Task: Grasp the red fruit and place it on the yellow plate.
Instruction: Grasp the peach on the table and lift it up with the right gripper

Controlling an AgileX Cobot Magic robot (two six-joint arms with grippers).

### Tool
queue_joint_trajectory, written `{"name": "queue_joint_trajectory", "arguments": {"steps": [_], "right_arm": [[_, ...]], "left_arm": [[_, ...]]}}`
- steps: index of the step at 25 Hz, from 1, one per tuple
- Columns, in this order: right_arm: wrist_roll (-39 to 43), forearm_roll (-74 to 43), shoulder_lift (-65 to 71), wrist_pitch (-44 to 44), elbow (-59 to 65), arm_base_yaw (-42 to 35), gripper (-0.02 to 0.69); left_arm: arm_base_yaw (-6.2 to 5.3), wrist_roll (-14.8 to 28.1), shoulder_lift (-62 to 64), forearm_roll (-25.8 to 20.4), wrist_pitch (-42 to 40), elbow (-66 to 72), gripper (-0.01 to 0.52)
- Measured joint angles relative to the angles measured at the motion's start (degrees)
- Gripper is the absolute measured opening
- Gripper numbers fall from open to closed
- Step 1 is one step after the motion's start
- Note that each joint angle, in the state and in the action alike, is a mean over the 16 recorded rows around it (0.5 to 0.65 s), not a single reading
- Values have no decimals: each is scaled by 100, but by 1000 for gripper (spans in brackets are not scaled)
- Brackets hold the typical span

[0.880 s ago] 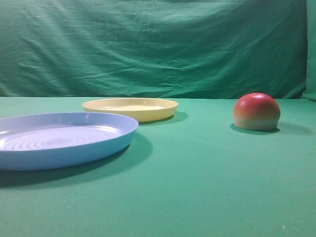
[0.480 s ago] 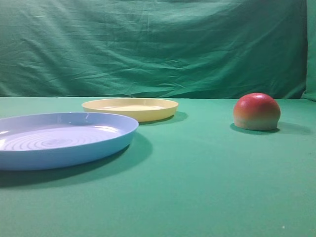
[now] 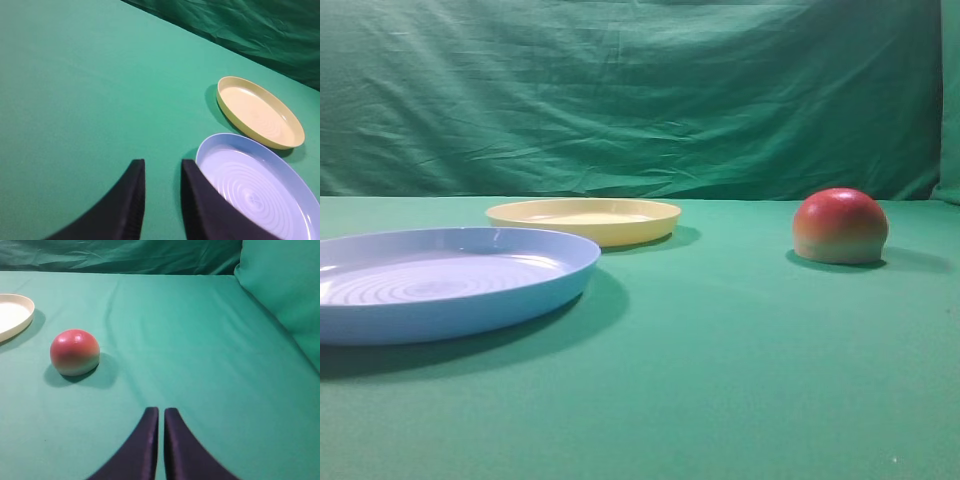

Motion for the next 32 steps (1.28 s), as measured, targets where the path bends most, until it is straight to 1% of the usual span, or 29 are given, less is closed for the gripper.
{"name": "queue_joint_trajectory", "arguments": {"steps": [5, 11, 15, 18, 21, 24, 32], "right_arm": [[0, 29, 0, -164, 4, 0, 0], [0, 192, 0, -722, -19, 0, 0], [-30, 314, 55, -984, -220, 8, 0], [-115, 411, 240, -1021, -509, 19, 0], [-235, 469, 589, -838, -895, 30, 0], [-370, 485, 1120, -449, -1353, 42, 0], [-691, 496, 3033, 597, -2356, 60, 0]], "left_arm": [[0, 0, 0, 0, 0, 0, 157], [0, 0, 0, 0, 0, 0, 157], [0, 0, 0, 0, 0, 0, 157], [0, 0, 0, 0, 0, 0, 157], [0, 0, 0, 0, 0, 0, 157], [0, 0, 0, 0, 0, 0, 157], [0, 0, 0, 0, 0, 0, 157]]}}
